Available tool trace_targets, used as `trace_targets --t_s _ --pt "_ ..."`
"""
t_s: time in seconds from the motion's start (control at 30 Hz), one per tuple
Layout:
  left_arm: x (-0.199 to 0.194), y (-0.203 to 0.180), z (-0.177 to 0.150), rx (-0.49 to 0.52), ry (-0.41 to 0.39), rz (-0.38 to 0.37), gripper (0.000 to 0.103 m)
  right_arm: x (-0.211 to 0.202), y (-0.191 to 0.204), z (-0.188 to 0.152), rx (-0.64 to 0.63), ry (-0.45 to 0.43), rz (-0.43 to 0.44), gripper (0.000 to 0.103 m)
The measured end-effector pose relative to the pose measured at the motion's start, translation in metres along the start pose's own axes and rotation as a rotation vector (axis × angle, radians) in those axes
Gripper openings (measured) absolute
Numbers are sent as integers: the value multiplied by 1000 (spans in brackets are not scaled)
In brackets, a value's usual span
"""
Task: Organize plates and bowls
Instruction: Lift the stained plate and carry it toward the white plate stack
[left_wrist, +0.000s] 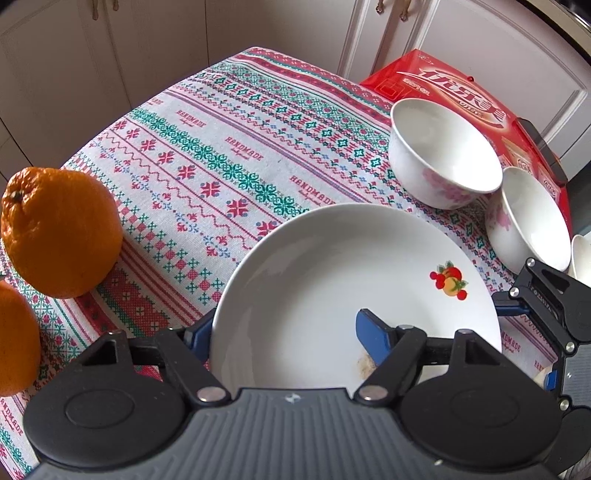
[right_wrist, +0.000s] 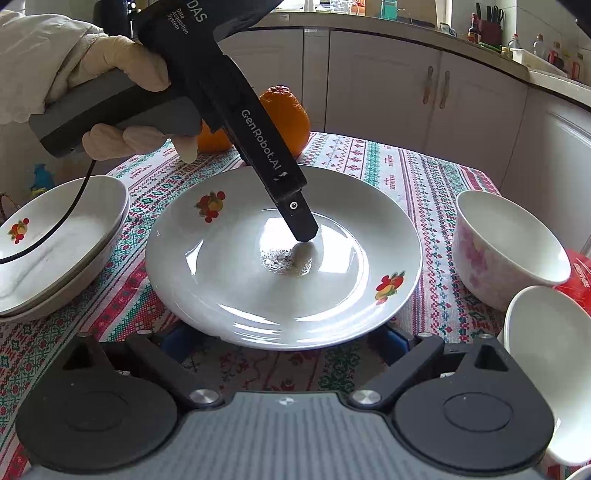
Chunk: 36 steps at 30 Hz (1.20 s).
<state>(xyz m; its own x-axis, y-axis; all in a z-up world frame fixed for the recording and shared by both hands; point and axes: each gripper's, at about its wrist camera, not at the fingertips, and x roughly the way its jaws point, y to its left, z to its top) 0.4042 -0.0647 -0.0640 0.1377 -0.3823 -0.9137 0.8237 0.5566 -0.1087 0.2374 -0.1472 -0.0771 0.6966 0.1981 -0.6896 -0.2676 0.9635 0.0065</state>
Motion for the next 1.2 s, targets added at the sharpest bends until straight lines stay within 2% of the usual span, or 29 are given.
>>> trace_targets --t_s 0.23,0.63,0.93,1.2 --pt "1 -1 0 33 13 1 76 0 0 0 -1 -6 3 95" --pt "-10 -6 -8 26 -4 -1 76 -8 1 3 -11 -5 14 95" --pt "-42 -22 -20 17 -45 30 76 -34 9 8 -39 -33 32 95" --pt "-79 -38 -47 -18 -90 71 76 -62 26 8 -88 -68 68 95"
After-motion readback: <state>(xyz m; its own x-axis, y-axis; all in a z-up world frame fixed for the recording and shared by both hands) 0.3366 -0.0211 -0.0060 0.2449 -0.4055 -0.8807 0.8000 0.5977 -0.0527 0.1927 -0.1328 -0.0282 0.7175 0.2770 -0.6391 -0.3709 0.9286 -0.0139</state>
